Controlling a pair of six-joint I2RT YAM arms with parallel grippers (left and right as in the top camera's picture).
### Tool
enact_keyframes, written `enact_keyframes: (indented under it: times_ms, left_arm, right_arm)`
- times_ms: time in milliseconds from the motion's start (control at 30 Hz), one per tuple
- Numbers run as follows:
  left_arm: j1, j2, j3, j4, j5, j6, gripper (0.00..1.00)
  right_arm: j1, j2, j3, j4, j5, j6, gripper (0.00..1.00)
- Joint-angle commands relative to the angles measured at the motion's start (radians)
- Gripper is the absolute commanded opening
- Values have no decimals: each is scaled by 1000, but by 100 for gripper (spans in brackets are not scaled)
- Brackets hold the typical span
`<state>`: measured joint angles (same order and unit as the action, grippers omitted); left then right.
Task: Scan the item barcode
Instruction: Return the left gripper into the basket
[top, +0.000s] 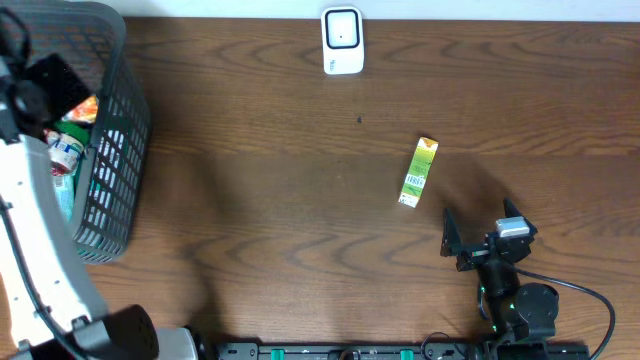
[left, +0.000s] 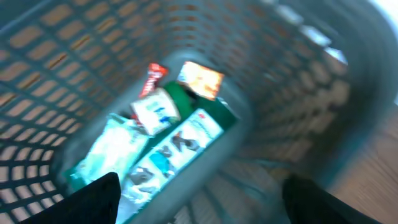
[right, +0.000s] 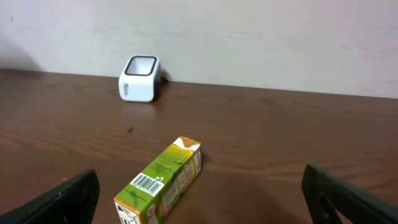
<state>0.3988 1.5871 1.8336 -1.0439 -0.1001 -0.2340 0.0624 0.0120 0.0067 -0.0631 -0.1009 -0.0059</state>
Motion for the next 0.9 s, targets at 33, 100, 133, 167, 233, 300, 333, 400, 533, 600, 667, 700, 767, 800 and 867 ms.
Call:
enact_keyframes:
  times_ms: [33,100,133,167,233,300,333,400,533,600,667,700,767,800,867]
  left_arm:
    - [86,100,12,13,2,18,89]
    - [112,145,12,27,3,47,92]
    - [121,167,12,37,3,68,93]
    - [130,195,12,47,3,96,93]
    - [142,246,12,59,3,147,94]
    - [153,301,12,60,3,192,94]
    - [156,325,12,60,3,204,95]
    - [159,372,12,68,4,232,95]
    - [159,447,12,107,3,330,95]
    - [159,471,12,131,3,372,96]
    - [159,486,12,156,3,400,95]
    - [159,491,12,169,3,414,96]
    - [159,493,12,199,3,438,96]
    - [159,493,12,215,3,451,96]
    - [159,493,12,235,3,483,96]
  right_arm:
    - [5,-5,-1,-3,-2,16,99]
    - [5,-5,-1,-3,-2,16,99]
    - [5,-5,-1,-3,-2,16,99]
    - [5,-5,-1,-3,-2,16,99]
    - [5,-5,-1,-3,-2,16,99]
    - [5,-5,-1,-3,-2,16,99]
    - [5,-5,-1,-4,-2,16,99]
    - [5,-5,-1,-3,-2,16,99]
    - [5,-5,-1,-3,-2,16,99]
    - [5,-5,-1,-3,-2,16,99]
    - [5,-5,-1,-3,-2,16,99]
    - [5,-5,-1,-4,-2,16,99]
    - [5,-5,-1,-3,-2,16,99]
    - [5,-5,-1,-4,-2,16,99]
    - [5,-5,-1,-3,-2,16,99]
